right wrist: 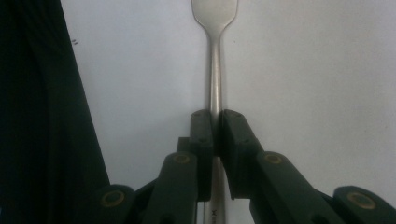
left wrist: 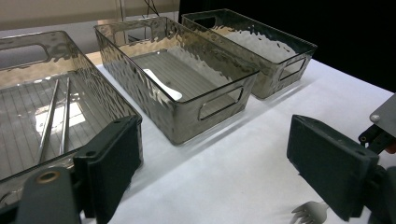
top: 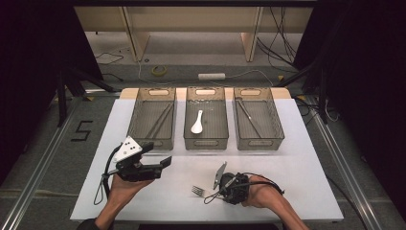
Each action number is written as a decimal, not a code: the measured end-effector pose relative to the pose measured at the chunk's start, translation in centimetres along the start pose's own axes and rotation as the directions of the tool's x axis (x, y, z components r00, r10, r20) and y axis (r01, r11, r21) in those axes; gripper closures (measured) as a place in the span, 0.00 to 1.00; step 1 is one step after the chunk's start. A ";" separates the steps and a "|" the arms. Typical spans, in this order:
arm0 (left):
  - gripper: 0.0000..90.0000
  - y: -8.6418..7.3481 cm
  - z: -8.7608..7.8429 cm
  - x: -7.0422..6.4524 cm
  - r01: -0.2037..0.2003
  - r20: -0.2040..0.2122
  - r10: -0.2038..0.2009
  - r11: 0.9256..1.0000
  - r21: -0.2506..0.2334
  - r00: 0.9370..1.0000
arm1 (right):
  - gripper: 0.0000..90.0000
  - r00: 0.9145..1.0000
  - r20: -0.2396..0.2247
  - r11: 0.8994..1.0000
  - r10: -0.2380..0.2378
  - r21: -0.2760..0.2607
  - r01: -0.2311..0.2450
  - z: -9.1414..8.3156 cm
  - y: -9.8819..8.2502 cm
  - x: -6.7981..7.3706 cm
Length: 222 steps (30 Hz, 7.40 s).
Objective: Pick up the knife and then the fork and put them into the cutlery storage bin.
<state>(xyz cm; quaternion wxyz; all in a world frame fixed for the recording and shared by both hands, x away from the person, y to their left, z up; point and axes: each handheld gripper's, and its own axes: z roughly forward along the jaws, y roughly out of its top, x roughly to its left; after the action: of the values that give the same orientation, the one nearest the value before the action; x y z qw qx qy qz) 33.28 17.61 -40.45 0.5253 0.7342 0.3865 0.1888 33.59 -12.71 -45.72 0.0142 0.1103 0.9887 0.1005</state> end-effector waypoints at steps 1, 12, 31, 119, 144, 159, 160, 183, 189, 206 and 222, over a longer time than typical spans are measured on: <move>0.19 0.0 0.0 0.0 0.000 0.000 0.000 1.000 0.000 1.000 | 0.93 1.000 0.001 1.000 -0.003 0.002 0.003 0.0 0.0 0.0; 0.19 0.0 0.0 0.0 -0.001 -0.001 0.001 1.000 -0.001 1.000 | 0.94 0.998 0.005 0.996 0.058 -0.069 -0.058 -1.9 -0.4 -0.6; 0.19 0.0 -0.1 0.1 0.002 -0.002 -0.002 1.000 -0.007 1.000 | 0.94 0.971 0.018 0.940 0.239 -0.257 -0.227 -5.2 -2.6 -5.1; 0.19 0.0 -0.2 0.2 0.009 0.003 -0.009 1.000 -0.013 1.000 | 0.92 0.628 0.123 0.618 0.768 -0.398 -0.678 -5.2 -5.2 -22.2; 0.19 0.0 -0.1 0.1 0.008 0.001 -0.008 1.000 -0.011 1.000 | 0.40 0.682 -0.001 0.540 0.731 -0.611 -0.579 -8.5 -6.0 -17.1; 0.18 -0.1 -0.1 0.2 0.007 0.004 -0.007 1.000 -0.010 1.000 | 0.28 0.748 -0.009 0.522 0.664 -0.711 -0.472 -9.4 -6.2 -10.0; 0.18 -0.1 -0.1 0.2 0.006 0.004 -0.006 1.000 -0.010 1.000 | 0.28 0.752 -0.015 0.520 0.659 -0.713 -0.470 -9.3 -6.3 -9.6; 0.18 0.0 0.2 0.1 0.008 0.012 -0.008 1.000 -0.001 1.000 | 0.23 0.785 -0.071 0.437 0.615 -0.798 -0.415 -6.6 -9.5 -3.4; 0.18 0.0 0.2 0.0 0.005 0.017 -0.005 1.000 0.003 1.000 | 0.20 0.789 -0.065 0.435 0.611 -0.805 -0.404 -6.4 -10.0 -2.3; 0.18 -0.1 0.0 -0.1 0.001 0.037 -0.001 1.000 0.006 0.999 | 0.19 0.778 -0.040 0.416 0.627 -0.827 -0.379 -6.0 -10.8 -0.3; 0.18 -0.1 0.0 -0.2 -0.007 0.038 0.007 1.000 0.008 0.999 | 0.19 0.772 -0.033 0.415 0.635 -0.829 -0.376 -5.9 -11.2 -0.1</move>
<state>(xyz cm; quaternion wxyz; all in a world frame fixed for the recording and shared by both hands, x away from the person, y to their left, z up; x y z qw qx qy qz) 33.14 17.50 -40.52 0.5288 0.7413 0.3746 0.1751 31.02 -24.60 -42.18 0.1735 0.4012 0.7385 0.5134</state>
